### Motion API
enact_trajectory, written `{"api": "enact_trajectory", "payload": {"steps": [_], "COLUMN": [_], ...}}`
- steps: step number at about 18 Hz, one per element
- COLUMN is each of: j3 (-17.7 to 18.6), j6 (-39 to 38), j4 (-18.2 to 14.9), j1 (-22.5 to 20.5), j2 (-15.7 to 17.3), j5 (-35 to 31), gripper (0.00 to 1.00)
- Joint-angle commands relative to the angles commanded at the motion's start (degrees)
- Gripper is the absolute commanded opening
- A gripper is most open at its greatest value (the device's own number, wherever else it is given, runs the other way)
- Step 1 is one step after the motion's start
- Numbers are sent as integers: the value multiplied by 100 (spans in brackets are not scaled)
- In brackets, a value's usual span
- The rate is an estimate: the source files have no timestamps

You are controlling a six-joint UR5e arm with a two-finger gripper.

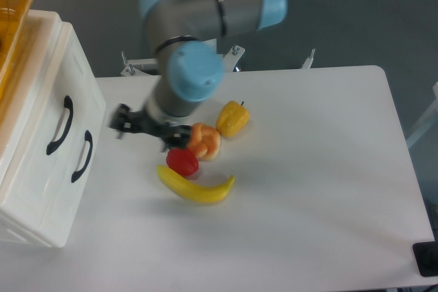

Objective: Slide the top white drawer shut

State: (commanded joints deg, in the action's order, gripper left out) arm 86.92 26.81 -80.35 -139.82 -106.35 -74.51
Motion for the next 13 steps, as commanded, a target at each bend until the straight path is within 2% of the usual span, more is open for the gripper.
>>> {"api": "enact_trajectory", "payload": {"steps": [4, 6, 7, 10, 13], "j3": [0, -18, -61, -228, -325], "j6": [35, 358, 656, 2148, 3442], "j4": [677, 1019, 1160, 1188, 1249], "j1": [-448, -755, -896, -1283, -1670], "j2": [-140, -281, -368, -623, -861], "j5": [-651, -766, -775, -1143, -1197], "gripper": [100, 100, 100, 100, 100]}}
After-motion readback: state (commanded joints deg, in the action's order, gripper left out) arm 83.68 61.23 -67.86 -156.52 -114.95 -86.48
